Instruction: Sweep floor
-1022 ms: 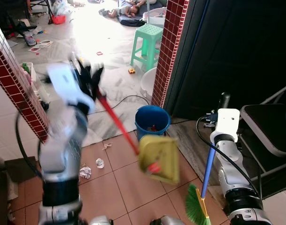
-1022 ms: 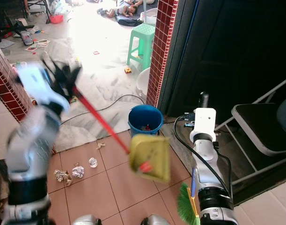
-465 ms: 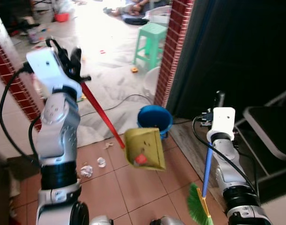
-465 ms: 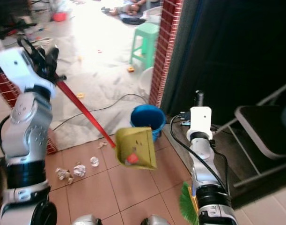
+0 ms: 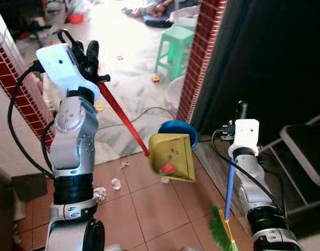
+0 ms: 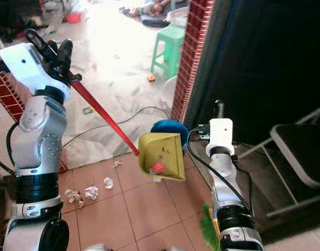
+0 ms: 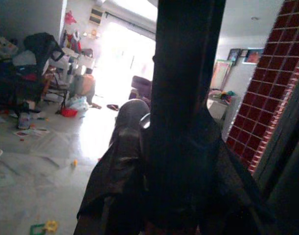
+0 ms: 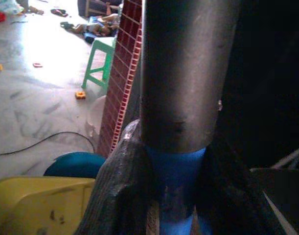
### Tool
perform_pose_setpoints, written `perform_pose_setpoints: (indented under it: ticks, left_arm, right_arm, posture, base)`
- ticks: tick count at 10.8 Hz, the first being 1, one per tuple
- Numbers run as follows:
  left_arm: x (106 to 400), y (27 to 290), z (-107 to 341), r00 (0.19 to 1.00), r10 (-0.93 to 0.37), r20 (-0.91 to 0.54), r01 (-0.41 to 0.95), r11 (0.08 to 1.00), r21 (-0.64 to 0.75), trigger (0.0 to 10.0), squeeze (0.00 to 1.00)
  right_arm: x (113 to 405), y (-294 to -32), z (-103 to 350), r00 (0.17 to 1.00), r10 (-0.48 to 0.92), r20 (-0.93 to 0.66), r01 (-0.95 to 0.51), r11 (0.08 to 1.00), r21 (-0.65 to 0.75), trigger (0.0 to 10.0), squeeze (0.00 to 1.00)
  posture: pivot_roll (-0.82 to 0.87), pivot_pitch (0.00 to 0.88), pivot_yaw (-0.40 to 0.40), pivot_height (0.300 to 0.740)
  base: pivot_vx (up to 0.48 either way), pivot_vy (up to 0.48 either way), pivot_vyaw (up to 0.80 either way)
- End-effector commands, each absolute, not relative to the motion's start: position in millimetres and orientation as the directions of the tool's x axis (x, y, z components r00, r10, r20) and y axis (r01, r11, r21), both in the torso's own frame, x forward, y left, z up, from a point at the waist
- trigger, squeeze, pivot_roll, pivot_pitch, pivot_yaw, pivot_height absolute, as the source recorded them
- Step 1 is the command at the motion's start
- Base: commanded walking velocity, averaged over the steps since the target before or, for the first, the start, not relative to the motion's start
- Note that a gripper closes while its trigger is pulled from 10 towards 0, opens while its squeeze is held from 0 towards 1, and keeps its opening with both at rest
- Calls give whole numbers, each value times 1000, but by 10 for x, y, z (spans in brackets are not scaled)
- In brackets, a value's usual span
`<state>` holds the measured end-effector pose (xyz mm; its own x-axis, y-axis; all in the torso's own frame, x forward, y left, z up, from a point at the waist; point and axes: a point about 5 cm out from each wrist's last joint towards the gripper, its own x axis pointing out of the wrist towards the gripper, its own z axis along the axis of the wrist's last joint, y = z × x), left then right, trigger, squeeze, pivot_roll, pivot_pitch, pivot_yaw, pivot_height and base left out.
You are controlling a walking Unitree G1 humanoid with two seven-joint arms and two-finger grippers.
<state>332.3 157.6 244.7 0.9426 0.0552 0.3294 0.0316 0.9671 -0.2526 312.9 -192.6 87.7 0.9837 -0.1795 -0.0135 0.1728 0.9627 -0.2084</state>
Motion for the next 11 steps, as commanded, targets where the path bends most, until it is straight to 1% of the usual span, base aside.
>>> perform_pose_setpoints:
  ticks: [1, 11]
  left_arm:
    - [3303, 1573, 2650, 906, 61, 419, 53, 965, -255, 10000, 0]
    - [3338, 1583, 2664, 903, 73, 423, 49, 961, -271, 10000, 0]
  right_arm:
    - [3173, -1897, 972, 986, -163, 31, 166, 964, -206, 10000, 0]
    - [3195, -1867, 967, 990, -142, 27, 144, 969, -200, 10000, 0]
  posture:
    - [-13, 0, -41, 740]
    - [-7, 0, -46, 740]
  base:
    - [368, 0, 0]
    - [378, 0, 0]
